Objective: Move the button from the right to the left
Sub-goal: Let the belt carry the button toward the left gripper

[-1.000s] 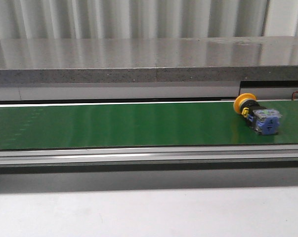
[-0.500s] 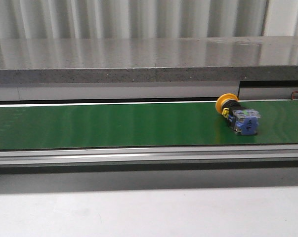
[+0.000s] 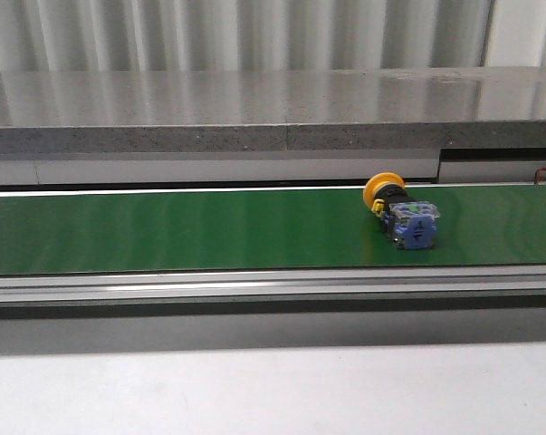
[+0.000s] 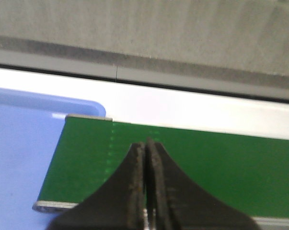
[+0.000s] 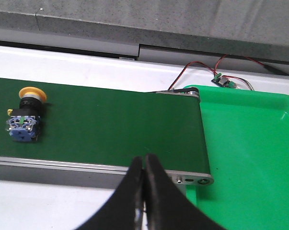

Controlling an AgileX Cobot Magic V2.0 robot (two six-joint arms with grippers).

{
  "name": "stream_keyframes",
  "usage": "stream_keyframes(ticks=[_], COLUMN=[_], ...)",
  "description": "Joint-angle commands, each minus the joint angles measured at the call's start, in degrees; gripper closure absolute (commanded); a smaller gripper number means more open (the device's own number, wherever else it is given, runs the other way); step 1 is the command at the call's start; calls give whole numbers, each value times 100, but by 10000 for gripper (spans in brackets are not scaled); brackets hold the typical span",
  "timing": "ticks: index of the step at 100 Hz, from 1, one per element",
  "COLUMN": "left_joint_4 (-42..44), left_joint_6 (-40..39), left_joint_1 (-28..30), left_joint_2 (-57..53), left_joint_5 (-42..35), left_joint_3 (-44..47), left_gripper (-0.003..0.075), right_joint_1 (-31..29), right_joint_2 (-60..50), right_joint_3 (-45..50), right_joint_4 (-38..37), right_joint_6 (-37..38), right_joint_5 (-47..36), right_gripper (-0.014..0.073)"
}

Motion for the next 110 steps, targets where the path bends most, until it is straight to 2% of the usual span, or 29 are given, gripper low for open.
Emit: stream_keyframes(ticks=[1, 16, 50, 57, 61, 66, 76, 83, 88, 102, 110], left_joint_4=[-76, -101, -101, -101, -101, -101, -101, -101, -101, -360, -569], left_joint_6=[-38, -38, -38, -38, -38, -38, -38, -38, -38, -34, -34], left_joint_1=[6, 6, 6, 6, 6, 6, 6, 6, 6, -253, -524], left_joint_2=[524, 1138, 1897, 1989, 2023, 2050, 2074, 2074, 2074, 2074, 2089], left_joint_5=[329, 576, 697, 748, 775, 833, 891, 914, 926, 885, 661], left_joint_3=[-663, -984, -982, -982, -982, -982, -982, -982, -982, -982, -982], left_gripper=[740, 740, 727, 656, 580, 460, 161, 35, 12, 64, 67], right_joint_1=[6, 6, 6, 6, 6, 6, 6, 6, 6, 6, 6], right_joint_2=[39, 39, 39, 39, 39, 39, 39, 39, 39, 39, 39], right_joint_3=[-152, -152, -152, -152, -152, -152, -152, -152, -152, -152, -152], right_joint_4=[66, 66, 66, 66, 66, 66, 66, 66, 66, 66, 66], right_joint_6=[-48, -48, -48, -48, -48, -48, -48, -48, -48, -48, -48], right_joint_5=[-396, -396, -396, -396, -396, -396, -396, -396, -396, -396, -396], right_gripper=[661, 661, 661, 661, 661, 661, 661, 661, 661, 661, 661])
